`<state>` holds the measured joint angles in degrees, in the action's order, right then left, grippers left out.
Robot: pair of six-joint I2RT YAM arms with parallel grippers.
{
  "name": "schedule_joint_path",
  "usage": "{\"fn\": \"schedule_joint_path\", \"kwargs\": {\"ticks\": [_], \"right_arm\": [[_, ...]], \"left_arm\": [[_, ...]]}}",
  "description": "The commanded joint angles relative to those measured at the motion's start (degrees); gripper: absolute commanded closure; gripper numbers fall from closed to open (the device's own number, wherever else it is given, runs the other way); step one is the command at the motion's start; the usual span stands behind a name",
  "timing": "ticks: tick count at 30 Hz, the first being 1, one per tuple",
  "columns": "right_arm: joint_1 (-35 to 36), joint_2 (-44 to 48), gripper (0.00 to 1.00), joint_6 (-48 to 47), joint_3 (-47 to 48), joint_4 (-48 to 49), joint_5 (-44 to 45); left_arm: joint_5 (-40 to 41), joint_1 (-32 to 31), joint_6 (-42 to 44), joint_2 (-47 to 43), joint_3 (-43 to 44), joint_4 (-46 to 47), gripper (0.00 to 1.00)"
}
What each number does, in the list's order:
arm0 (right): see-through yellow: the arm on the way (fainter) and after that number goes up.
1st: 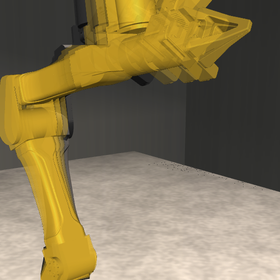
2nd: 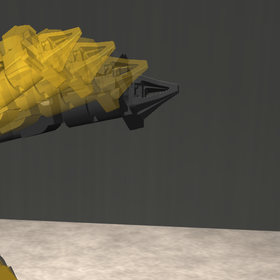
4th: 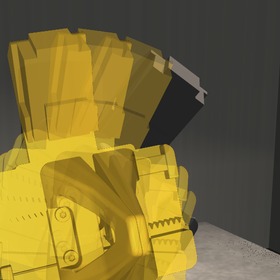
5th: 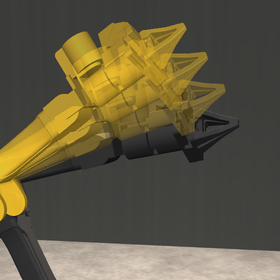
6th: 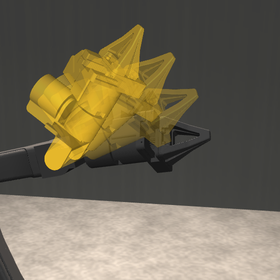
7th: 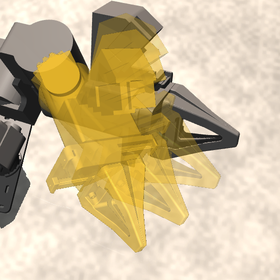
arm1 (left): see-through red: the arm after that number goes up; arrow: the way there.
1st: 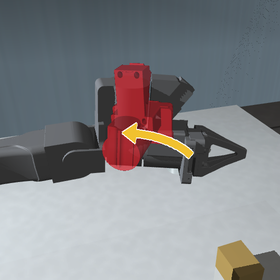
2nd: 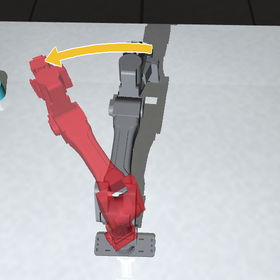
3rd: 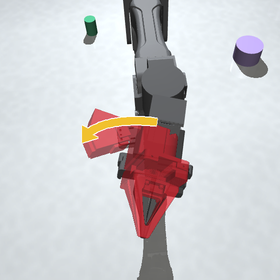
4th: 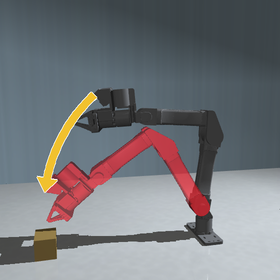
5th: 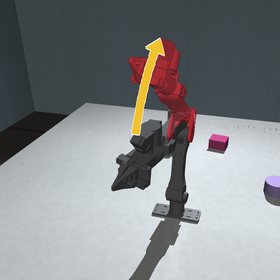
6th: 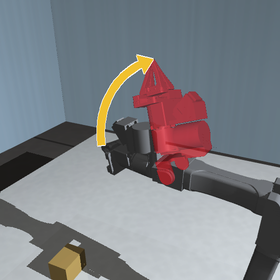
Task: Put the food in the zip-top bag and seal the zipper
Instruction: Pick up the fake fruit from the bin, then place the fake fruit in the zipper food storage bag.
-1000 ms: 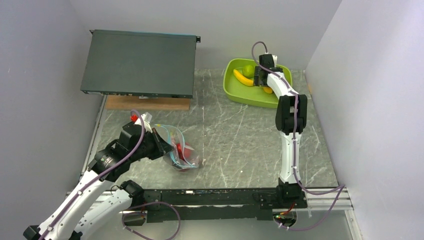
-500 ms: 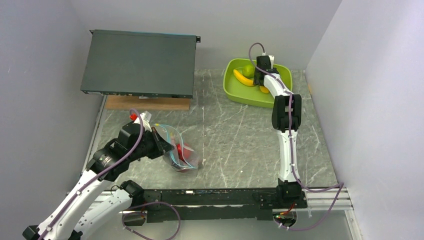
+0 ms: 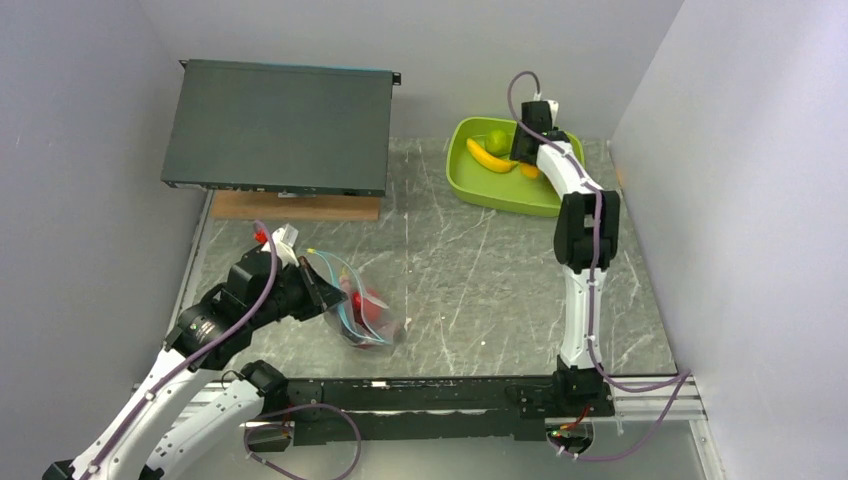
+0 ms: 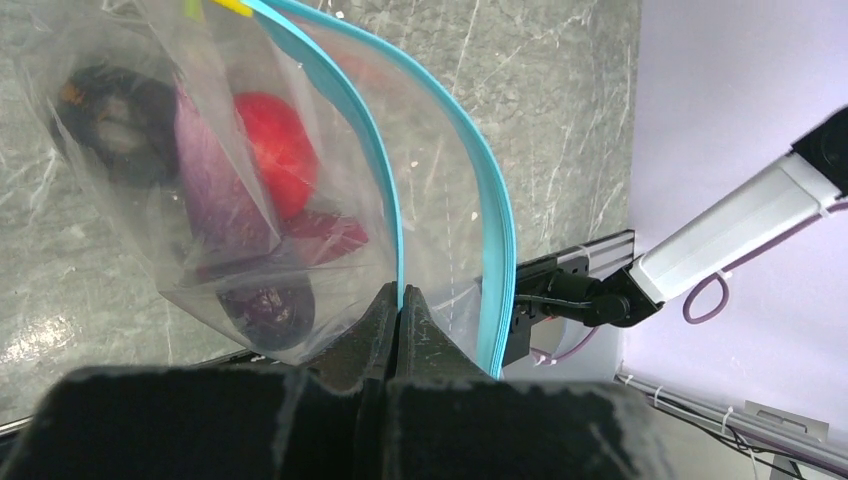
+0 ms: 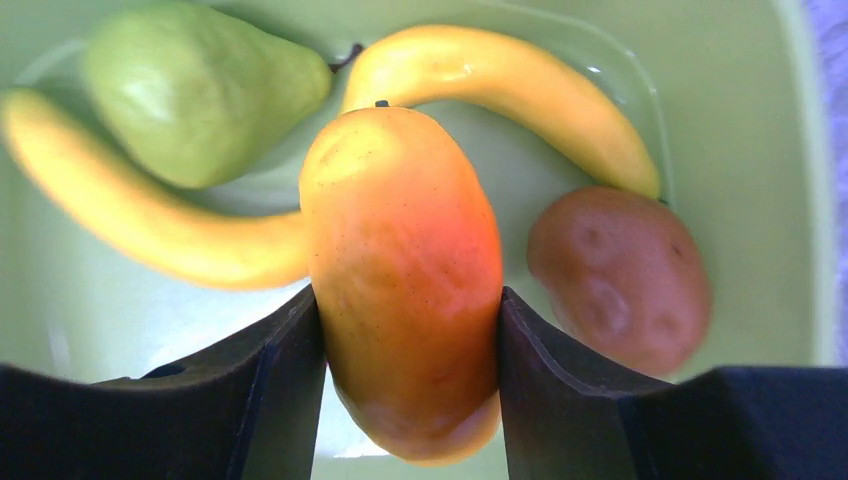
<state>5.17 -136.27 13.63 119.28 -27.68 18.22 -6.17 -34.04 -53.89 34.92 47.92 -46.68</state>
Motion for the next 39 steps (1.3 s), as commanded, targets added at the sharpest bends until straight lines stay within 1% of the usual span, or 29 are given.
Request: {"fn": "schedule_joint_path", "kwargs": {"ticks": [1,3,4,5,7,9,11,13,15,16,17,19,22,24,26,30,34,39], "right_arm": [[-0.13,14.57,1.0,4.86,-4.27,3.65,-4.21],[-0.07,19.13,1.0,7.96,-8.69,3.91,-9.82],[-0.09,21.98,1.0,9.79,-12.85,5.34,-13.38],[0.05,25.58,1.0,11.5,-17.9,8.22,-17.7],[0.45,33.46,1.0,15.0,-30.7,17.72,-28.62],[1.63,40.68,1.0,17.68,-41.77,25.78,-33.53],[3.79,46.24,1.0,19.38,-49.02,31.28,-37.25],[7.28,50.18,1.0,19.29,-50.96,31.18,-39.31],[12.21,53.46,1.0,17.46,-51.07,30.01,-41.3],[16.17,55.05,1.0,16.15,-50.74,28.92,-41.25],[18.05,57.02,1.0,15.19,-50.88,28.34,-40.5],[24.77,61.55,1.0,15.09,-52.32,29.98,-39.88],[30.87,65.24,1.0,15.65,-53.17,31.81,-39.74],[33.16,66.81,1.0,18.68,-54.4,34.24,-39.73],[34.44,67.75,1.0,23.78,-56.86,39.59,-42.06],[37.43,67.99,1.0,29.15,-59.6,46.48,-42.96],[41.55,67.05,1.0,30.38,-61.33,49.33,-40.82],[46.15,66.62,1.0,28.49,-62.2,48.67,-34.98]], "left_arm": [[0.87,0.26,-0.31,-1.38,2.03,0.37,1.0],[0.97,0.23,0.04,-1.3,2.41,0.01,1.0],[1.06,0.24,0.16,-1.17,2.36,-0.07,1.0],[1.08,0.22,0.18,-1.12,2.35,0.04,1.0],[0.87,0.26,0.19,-1.32,2.04,0.52,1.0],[0.49,0.22,0.17,-1.56,1.84,1.19,1.0],[0.51,0.21,0.26,-1.69,1.74,1.4,1.0],[0.42,0.21,0.51,-1.44,1.8,1.64,1.0],[0.25,0.26,0.54,-0.99,2.15,1.78,1.0],[0.09,0.26,0.56,-0.95,2.37,1.98,1.0],[-0.03,0.25,0.54,-0.83,2.53,2.26,1.0],[-0.04,0.23,0.3,-0.83,3.17,3.63,1.0],[-0.4,0.25,0.76,0.6,5.58,5.79,1.0],[-0.45,0.22,1.76,2.56,8.01,5.9,1.0],[-0.78,0.21,2.62,4.66,9.58,6.02,1.0],[-1.29,0.22,3.34,7.1,9.36,7.89,1.0],[-1.85,0.27,2.64,8.08,7.11,9.85,1.0],[-2.64,0.22,2.04,9.45,4.96,11.68,1.0]]}}
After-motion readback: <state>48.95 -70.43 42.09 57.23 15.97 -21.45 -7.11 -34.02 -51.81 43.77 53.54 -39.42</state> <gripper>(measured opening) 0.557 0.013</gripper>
